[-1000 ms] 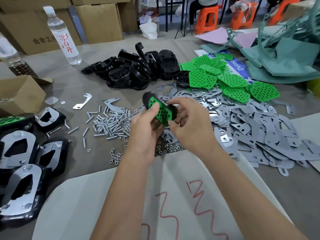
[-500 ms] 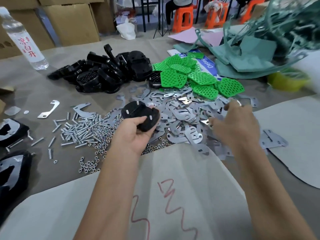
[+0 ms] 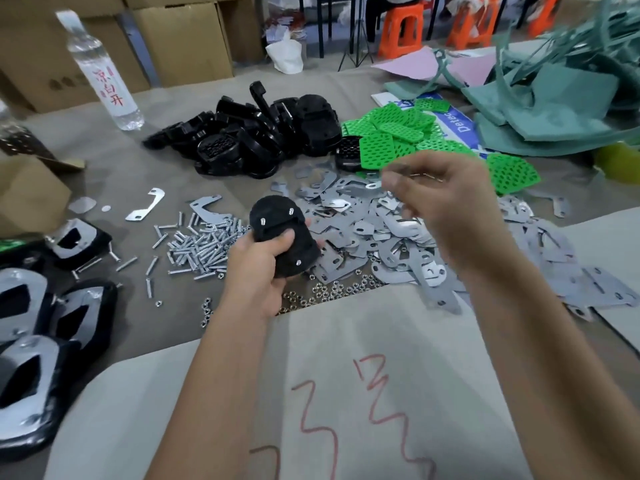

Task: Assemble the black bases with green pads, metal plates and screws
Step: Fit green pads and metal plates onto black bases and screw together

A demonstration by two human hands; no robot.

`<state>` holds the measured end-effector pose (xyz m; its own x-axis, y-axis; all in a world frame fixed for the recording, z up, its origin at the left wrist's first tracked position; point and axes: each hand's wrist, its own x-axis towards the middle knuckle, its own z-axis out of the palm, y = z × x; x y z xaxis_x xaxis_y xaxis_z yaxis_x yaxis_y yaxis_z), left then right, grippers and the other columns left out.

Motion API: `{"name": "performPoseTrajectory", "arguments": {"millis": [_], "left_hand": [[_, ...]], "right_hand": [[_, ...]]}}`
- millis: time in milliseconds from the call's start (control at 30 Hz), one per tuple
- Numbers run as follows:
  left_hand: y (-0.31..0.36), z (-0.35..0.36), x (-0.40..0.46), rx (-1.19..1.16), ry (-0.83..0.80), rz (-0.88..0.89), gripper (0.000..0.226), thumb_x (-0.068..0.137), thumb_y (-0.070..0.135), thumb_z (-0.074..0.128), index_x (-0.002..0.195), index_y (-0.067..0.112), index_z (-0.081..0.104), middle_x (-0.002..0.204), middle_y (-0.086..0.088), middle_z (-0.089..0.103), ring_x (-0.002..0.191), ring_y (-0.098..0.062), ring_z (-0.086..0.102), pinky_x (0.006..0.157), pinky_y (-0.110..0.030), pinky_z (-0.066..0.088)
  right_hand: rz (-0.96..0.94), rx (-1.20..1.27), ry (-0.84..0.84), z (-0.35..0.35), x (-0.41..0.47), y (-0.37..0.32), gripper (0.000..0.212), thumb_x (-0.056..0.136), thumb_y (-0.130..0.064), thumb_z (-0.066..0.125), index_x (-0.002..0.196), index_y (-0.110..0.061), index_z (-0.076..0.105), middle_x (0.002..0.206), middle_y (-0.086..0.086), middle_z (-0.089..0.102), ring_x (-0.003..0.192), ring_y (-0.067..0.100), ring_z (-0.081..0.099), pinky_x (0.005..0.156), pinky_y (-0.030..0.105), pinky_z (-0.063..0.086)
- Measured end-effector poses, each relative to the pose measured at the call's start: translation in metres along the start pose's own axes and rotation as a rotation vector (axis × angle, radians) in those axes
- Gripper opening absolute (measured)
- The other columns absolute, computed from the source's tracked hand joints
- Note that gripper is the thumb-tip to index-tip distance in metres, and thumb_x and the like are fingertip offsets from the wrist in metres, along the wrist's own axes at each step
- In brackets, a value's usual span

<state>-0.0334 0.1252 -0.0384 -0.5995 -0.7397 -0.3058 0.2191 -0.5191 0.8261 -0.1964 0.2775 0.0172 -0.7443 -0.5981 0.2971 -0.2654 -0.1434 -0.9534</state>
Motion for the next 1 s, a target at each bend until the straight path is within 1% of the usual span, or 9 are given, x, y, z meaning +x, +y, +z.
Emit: {"name": "performPoseTrajectory", "arguments": {"millis": [100, 200, 300, 433, 500, 567, 667, 833, 1000], "left_hand": [[0.004, -0.006, 0.001, 0.022, 0.047, 0.066, 0.031, 0.097, -0.006, 0.058, 0.127, 0.0, 0.062, 0.114, -0.02, 0.076, 0.094, -0.047, 0.075, 0.072, -0.049, 0.061], [0.002, -0.005, 0.002, 0.005, 0.109, 0.119, 0.03, 0.095, -0.008, 0.061, 0.123, 0.0, 0.063, 0.121, -0.028, 0.071, 0.107, -0.051, 0.07, 0.088, -0.06, 0.059], [0.0, -0.002, 0.004, -0.024, 0.134, 0.179, 0.024, 0.095, -0.009, 0.063, 0.112, 0.007, 0.068, 0.12, -0.028, 0.072, 0.108, -0.048, 0.07, 0.091, -0.06, 0.059], [-0.001, -0.003, 0.01, -0.048, 0.176, 0.223, 0.025, 0.094, -0.009, 0.065, 0.094, 0.015, 0.07, 0.089, -0.005, 0.079, 0.084, -0.025, 0.077, 0.073, -0.04, 0.064], [-0.002, -0.003, 0.012, -0.048, 0.182, 0.229, 0.026, 0.093, -0.008, 0.066, 0.093, 0.018, 0.07, 0.085, -0.001, 0.079, 0.081, -0.021, 0.076, 0.077, -0.042, 0.063], [-0.001, -0.002, 0.011, -0.053, 0.189, 0.242, 0.027, 0.092, -0.009, 0.066, 0.093, 0.018, 0.07, 0.084, 0.001, 0.079, 0.081, -0.02, 0.075, 0.082, -0.045, 0.062], [-0.001, 0.001, 0.01, -0.064, 0.203, 0.25, 0.024, 0.092, -0.009, 0.066, 0.097, 0.014, 0.07, 0.092, -0.004, 0.078, 0.091, -0.029, 0.072, 0.096, -0.058, 0.058], [-0.003, 0.002, 0.01, -0.023, 0.225, 0.284, 0.021, 0.093, -0.007, 0.068, 0.103, 0.012, 0.071, 0.103, -0.011, 0.077, 0.11, -0.041, 0.071, 0.1, -0.063, 0.053], [-0.004, 0.003, 0.009, 0.008, 0.244, 0.294, 0.02, 0.093, -0.007, 0.068, 0.1, 0.012, 0.07, 0.103, -0.014, 0.077, 0.105, -0.038, 0.072, 0.1, -0.065, 0.052]], "right_hand": [[0.026, 0.238, -0.128, 0.056, 0.0, 0.014, 0.018, 0.092, 0.0, 0.073, 0.091, -0.017, 0.079, 0.069, -0.007, 0.062, 0.058, 0.009, 0.05, 0.053, 0.024, 0.045], [0.149, 0.402, -0.177, 0.081, -0.01, 0.036, 0.019, 0.101, -0.007, 0.064, 0.099, -0.02, 0.077, 0.065, -0.01, 0.05, 0.057, 0.009, 0.038, 0.048, 0.022, 0.035], [0.212, 0.511, -0.196, 0.086, -0.02, 0.049, 0.022, 0.106, -0.018, 0.058, 0.104, -0.024, 0.078, 0.061, -0.006, 0.042, 0.056, 0.011, 0.034, 0.047, 0.021, 0.031], [0.21, 0.606, -0.31, 0.086, -0.024, 0.047, 0.025, 0.098, -0.033, 0.063, 0.11, -0.018, 0.079, 0.086, 0.0, 0.07, 0.073, 0.012, 0.058, 0.058, 0.023, 0.048], [0.234, 0.651, -0.33, 0.088, -0.026, 0.046, 0.029, 0.097, -0.034, 0.063, 0.105, -0.012, 0.08, 0.092, 0.005, 0.073, 0.075, 0.012, 0.061, 0.06, 0.022, 0.051], [0.176, 0.543, -0.275, 0.092, -0.027, 0.047, 0.015, 0.096, -0.015, 0.067, 0.103, -0.012, 0.081, 0.086, 0.009, 0.073, 0.067, 0.014, 0.062, 0.059, 0.022, 0.052], [0.05, 0.356, -0.203, 0.097, -0.03, 0.051, 0.029, 0.091, 0.0, 0.075, 0.113, -0.02, 0.077, 0.076, 0.01, 0.073, 0.065, 0.021, 0.066, 0.06, 0.028, 0.059], [0.083, 0.147, -0.068, 0.107, -0.032, 0.055, 0.017, 0.085, -0.01, 0.083, 0.098, -0.016, 0.074, 0.071, 0.008, 0.076, 0.056, 0.025, 0.074, 0.059, 0.04, 0.064], [0.183, 0.122, -0.069, 0.109, -0.032, 0.056, 0.015, 0.082, -0.012, 0.087, 0.082, -0.012, 0.072, 0.067, 0.007, 0.073, 0.056, 0.03, 0.073, 0.051, 0.034, 0.059]]}}
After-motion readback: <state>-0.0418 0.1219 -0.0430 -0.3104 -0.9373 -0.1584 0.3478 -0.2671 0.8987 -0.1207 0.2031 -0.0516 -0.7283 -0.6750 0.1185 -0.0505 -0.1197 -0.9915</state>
